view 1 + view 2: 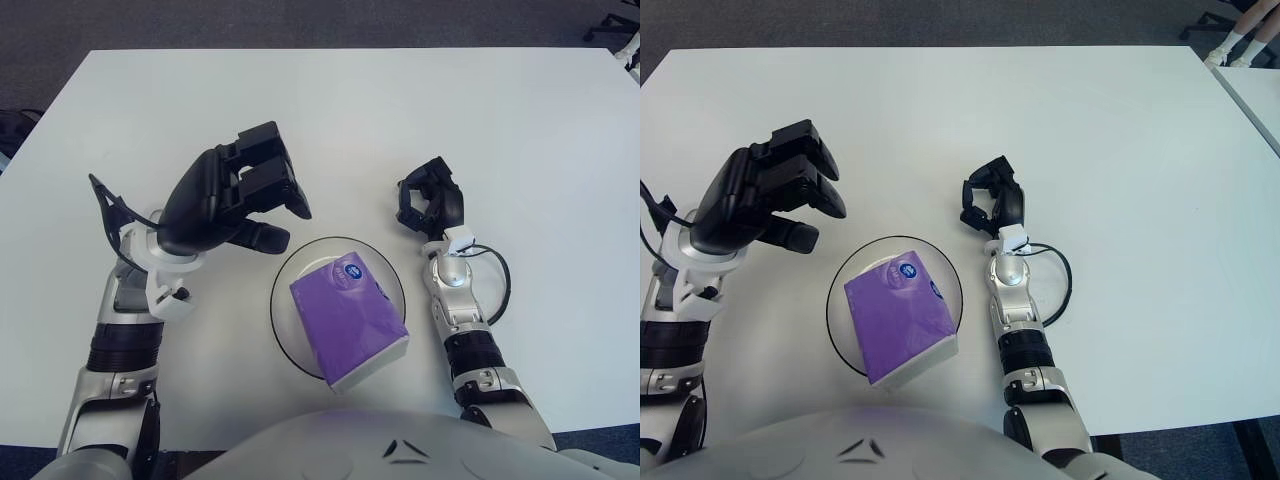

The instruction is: Put the tissue paper into the plate.

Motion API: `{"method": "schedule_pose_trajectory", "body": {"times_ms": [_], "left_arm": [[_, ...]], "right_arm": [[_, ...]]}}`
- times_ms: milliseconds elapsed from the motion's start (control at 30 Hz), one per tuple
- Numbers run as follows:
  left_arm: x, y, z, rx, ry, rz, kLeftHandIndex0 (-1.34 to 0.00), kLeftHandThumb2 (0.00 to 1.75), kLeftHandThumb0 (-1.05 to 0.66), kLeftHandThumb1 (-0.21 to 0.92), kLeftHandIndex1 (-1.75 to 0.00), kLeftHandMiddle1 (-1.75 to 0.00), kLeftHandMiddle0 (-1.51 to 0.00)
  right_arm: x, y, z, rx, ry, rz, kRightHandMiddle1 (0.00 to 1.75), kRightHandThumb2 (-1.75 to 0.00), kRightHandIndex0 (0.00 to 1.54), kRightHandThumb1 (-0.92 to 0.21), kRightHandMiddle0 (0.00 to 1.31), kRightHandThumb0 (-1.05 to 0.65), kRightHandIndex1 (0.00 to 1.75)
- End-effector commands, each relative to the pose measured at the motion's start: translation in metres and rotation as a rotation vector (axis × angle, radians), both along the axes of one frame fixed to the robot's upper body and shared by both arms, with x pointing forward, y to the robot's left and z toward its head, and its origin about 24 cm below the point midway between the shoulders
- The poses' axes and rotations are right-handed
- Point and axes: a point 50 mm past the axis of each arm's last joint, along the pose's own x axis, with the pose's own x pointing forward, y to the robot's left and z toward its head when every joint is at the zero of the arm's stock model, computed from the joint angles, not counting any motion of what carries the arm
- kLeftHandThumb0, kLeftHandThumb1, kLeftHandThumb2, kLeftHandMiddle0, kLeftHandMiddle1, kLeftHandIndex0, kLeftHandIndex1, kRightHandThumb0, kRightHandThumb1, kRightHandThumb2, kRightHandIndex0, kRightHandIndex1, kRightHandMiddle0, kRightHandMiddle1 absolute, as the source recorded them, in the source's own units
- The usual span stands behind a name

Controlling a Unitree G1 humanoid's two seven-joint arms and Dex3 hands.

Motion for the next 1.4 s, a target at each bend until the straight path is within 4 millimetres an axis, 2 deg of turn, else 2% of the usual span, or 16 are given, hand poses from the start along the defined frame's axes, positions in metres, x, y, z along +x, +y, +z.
{"method": "schedule_pose_trajectory", "body": {"times_ms": [0, 100, 133, 167, 200, 233, 300, 433, 567, 800, 1067, 1367], "left_arm": [[-0.002, 0.003, 0.000, -0.009, -0.003, 0.000, -0.45, 0.87, -0.68, 0.90, -1.75, -1.75, -0.56], [-0.002, 0.003, 0.000, -0.009, -0.003, 0.000, -0.45, 0.87, -0.68, 0.90, -1.75, -1.75, -0.56], [0.031, 0.030, -0.004, -0.420, 0.295, 0.211, -0.45, 0.87, -0.68, 0.90, -1.75, -1.75, -0.56], [0.054, 0.053, -0.026, -0.707, 0.557, 0.367, -0.49, 0.98, -0.65, 0.77, -1.75, -1.75, -0.70], [0.064, 0.064, -0.047, -0.884, 0.748, 0.465, -0.58, 1.16, -0.61, 0.56, -1.75, -1.75, -0.94], [0.071, 0.070, -0.064, -0.968, 0.868, 0.522, -0.61, 1.23, -0.59, 0.48, -1.75, -1.75, -1.03], [0.076, 0.073, -0.075, -0.973, 0.913, 0.544, -0.70, 1.41, -0.57, 0.28, -1.75, -1.75, -1.24], [0.078, 0.076, -0.093, -0.992, 0.980, 0.569, -0.75, 1.52, -0.56, 0.17, -1.75, -1.75, -1.36], [0.077, 0.077, -0.102, -1.018, 1.036, 0.581, -0.76, 1.54, -0.56, 0.15, -1.75, -1.75, -1.38], [0.076, 0.075, -0.114, -1.083, 1.146, 0.600, -0.68, 1.43, -0.51, 0.23, -1.75, -1.75, -1.29], [0.077, 0.074, -0.119, -1.127, 1.229, 0.587, -0.63, 1.36, -0.49, 0.29, -1.75, -1.75, -1.25], [0.076, 0.071, -0.123, -1.126, 1.272, 0.561, -0.64, 1.37, -0.49, 0.28, -1.75, -1.75, -1.25]], "right_arm": [[-0.027, -0.007, -0.056, -0.009, 0.272, -0.030, 1.75, -1.06, 0.62, -0.53, 0.44, -0.41, 1.38], [-0.027, -0.007, -0.056, -0.009, 0.272, -0.030, 1.75, -1.06, 0.62, -0.53, 0.44, -0.41, 1.38], [-0.027, -0.007, -0.056, -0.007, 0.268, -0.030, 1.75, -1.06, 0.62, -0.53, 0.44, -0.41, 1.38], [-0.027, -0.007, -0.056, -0.006, 0.266, -0.029, 1.75, -1.06, 0.62, -0.53, 0.44, -0.41, 1.38], [-0.027, -0.007, -0.056, -0.004, 0.265, -0.028, 1.75, -1.06, 0.62, -0.53, 0.44, -0.41, 1.38], [-0.028, -0.007, -0.056, -0.003, 0.265, -0.028, 1.75, -1.06, 0.62, -0.53, 0.44, -0.41, 1.38], [-0.028, -0.007, -0.056, -0.002, 0.267, -0.028, 1.75, -1.06, 0.61, -0.53, 0.44, -0.41, 1.38], [-0.029, -0.007, -0.057, -0.002, 0.269, -0.025, 1.75, -1.07, 0.61, -0.52, 0.45, -0.42, 1.39], [-0.029, -0.007, -0.057, -0.002, 0.269, -0.023, 1.75, -1.08, 0.61, -0.51, 0.46, -0.42, 1.39], [-0.029, -0.006, -0.057, 0.000, 0.273, -0.022, 1.75, -1.08, 0.61, -0.51, 0.45, -0.42, 1.39], [-0.029, -0.007, -0.057, 0.000, 0.274, -0.026, 1.75, -1.06, 0.60, -0.53, 0.44, -0.41, 1.40], [-0.029, -0.006, -0.057, -0.003, 0.275, -0.027, 1.75, -1.05, 0.60, -0.54, 0.44, -0.41, 1.40]]}}
